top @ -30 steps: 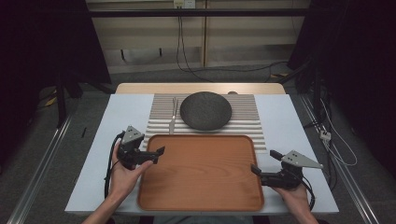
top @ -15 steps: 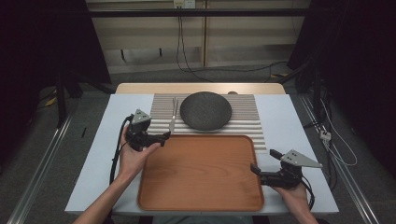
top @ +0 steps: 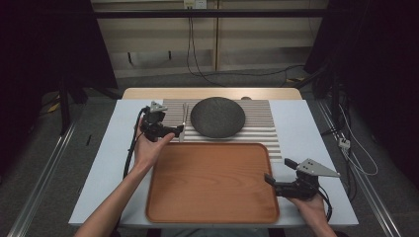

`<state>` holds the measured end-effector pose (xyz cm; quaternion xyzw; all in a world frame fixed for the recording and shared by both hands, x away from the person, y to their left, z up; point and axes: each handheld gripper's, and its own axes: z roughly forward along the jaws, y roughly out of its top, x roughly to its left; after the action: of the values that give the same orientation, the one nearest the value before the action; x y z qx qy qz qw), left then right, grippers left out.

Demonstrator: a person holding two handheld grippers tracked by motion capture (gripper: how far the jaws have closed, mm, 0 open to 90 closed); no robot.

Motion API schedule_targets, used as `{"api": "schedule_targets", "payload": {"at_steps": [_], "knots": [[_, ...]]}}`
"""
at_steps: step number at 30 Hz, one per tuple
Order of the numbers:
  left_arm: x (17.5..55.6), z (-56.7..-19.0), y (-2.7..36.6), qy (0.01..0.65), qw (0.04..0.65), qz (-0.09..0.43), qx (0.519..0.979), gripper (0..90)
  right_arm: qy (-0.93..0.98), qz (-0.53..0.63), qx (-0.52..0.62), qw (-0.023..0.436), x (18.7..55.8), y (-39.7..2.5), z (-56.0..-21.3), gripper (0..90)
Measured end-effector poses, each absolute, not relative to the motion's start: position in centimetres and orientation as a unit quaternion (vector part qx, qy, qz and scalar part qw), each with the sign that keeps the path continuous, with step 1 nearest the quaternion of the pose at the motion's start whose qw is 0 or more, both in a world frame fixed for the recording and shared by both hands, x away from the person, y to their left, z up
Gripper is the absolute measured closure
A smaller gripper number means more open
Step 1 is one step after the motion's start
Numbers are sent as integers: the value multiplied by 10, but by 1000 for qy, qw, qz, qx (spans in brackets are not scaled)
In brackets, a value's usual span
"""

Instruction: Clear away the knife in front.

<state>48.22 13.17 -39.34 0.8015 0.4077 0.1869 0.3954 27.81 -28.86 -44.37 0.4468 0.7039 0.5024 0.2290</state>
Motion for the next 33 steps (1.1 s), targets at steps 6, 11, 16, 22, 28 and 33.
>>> {"api": "schedule_targets", "payload": {"at_steps": [6, 11, 16, 22, 28, 33], "knots": [[507, -401, 126, 424, 372, 176, 807, 138, 707, 504, 446, 218, 283, -287, -447, 40], [526, -407, 118, 435, 358, 186, 805, 161, 707, 507, 445, 214, 281, -287, -447, 40], [542, -411, 111, 437, 351, 192, 806, 228, 707, 506, 444, 216, 280, -288, -446, 40], [554, -419, 100, 448, 328, 183, 811, 322, 707, 504, 445, 217, 279, -287, -445, 40], [563, -430, 96, 466, 304, 171, 813, 423, 712, 502, 440, 216, 278, -284, -445, 40], [569, -440, 93, 476, 291, 156, 815, 511, 710, 504, 442, 214, 277, -286, -445, 40]]}}
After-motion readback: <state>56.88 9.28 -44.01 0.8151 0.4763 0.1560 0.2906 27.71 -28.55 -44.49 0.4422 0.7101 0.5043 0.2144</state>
